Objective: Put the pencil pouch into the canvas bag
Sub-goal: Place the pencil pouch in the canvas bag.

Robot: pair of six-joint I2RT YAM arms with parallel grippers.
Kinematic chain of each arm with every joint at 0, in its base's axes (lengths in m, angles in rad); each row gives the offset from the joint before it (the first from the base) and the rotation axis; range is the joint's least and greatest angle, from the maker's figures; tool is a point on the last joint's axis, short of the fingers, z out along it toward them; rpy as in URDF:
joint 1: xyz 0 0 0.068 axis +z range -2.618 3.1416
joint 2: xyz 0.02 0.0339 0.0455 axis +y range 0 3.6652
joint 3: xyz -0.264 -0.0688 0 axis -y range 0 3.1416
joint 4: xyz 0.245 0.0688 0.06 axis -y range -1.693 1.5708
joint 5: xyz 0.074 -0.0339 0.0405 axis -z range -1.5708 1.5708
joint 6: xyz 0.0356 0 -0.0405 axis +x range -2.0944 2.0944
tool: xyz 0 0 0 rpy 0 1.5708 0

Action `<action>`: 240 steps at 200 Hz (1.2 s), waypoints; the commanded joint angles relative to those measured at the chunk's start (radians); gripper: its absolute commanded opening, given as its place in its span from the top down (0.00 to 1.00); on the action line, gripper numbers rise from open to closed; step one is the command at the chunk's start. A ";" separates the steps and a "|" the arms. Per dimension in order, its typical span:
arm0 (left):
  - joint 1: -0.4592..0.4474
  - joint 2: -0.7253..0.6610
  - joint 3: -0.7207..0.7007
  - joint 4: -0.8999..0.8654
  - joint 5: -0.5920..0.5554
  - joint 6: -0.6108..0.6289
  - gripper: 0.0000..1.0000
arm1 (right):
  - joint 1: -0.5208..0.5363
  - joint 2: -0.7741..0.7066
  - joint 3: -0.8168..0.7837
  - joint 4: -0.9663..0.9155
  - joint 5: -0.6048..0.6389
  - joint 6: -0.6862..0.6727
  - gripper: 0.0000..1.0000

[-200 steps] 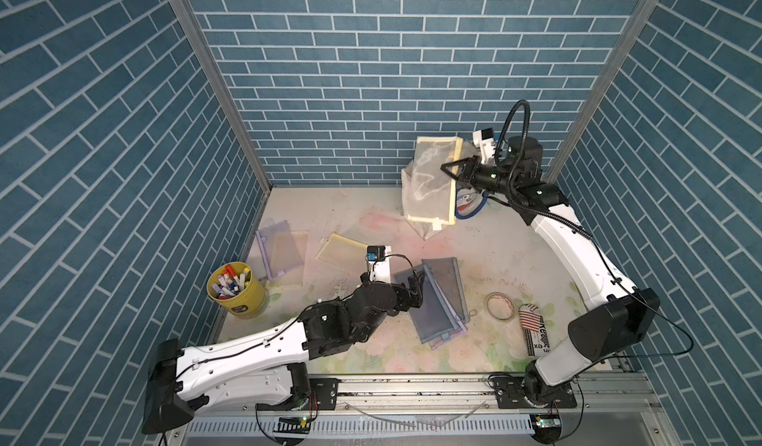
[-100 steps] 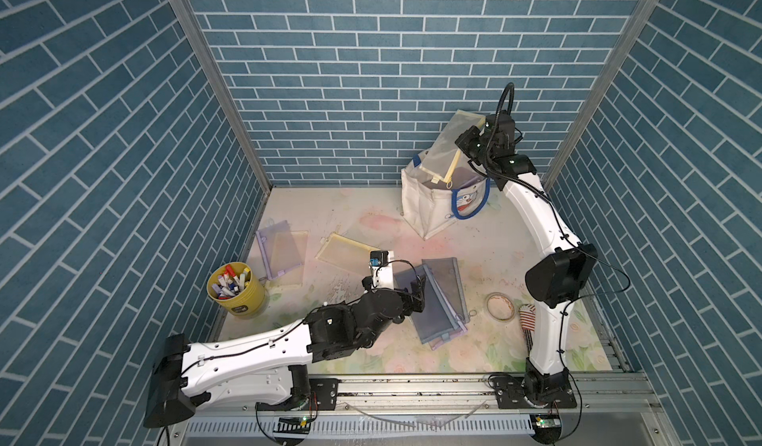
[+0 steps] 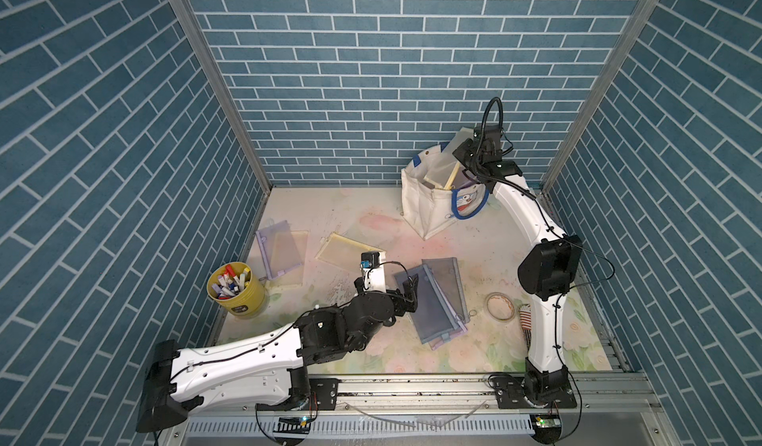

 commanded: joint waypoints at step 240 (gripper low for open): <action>0.010 0.057 -0.119 -0.137 0.039 -0.430 0.01 | 0.108 -0.635 -0.617 -0.295 -0.315 -0.431 0.30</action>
